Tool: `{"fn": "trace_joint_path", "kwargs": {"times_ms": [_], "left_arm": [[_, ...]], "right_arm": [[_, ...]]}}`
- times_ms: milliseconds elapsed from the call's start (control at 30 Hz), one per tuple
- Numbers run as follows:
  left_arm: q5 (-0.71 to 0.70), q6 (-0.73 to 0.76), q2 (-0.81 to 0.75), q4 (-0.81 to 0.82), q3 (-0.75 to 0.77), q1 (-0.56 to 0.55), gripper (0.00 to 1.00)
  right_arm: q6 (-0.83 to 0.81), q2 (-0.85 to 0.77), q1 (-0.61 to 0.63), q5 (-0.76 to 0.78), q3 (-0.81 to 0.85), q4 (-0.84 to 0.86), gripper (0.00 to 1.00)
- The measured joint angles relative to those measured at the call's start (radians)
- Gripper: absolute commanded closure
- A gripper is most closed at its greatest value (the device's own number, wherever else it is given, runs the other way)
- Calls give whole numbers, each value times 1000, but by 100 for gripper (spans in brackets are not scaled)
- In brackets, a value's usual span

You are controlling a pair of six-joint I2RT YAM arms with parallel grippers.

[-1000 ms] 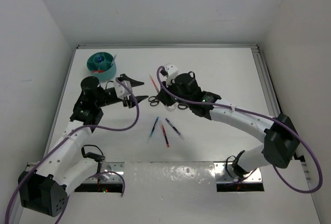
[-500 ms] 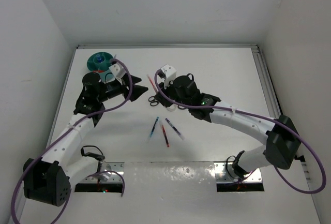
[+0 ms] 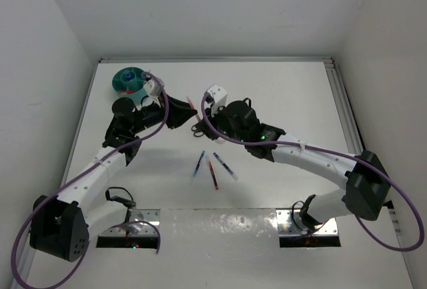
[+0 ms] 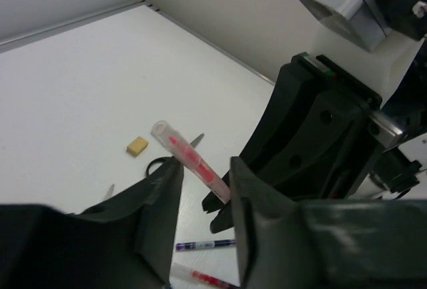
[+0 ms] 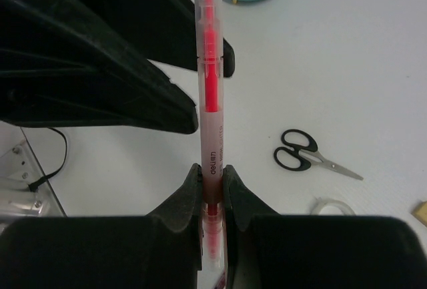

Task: Sort the stationery into containers
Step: Place the pen in the storage box.

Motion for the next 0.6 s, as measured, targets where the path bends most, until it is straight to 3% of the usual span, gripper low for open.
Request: {"fn": "trace_joint_path", "kwargs": {"times_ms": [267,467,533,600], "left_arm": [[-59,-11,5,11,-8,-38,80],[-76,-15,5,6,-8,-58,100],[-76,-14,5,5,-7,-59,100],[-82,-6,5,-4,-3,-61,100]], "right_arm": [[-1,0,0,-16,0,24,100],[-8,0,0,-16,0,13,100],[-10,0,0,-16,-1,13,89],[-8,1,0,-16,-1,13,60]]}}
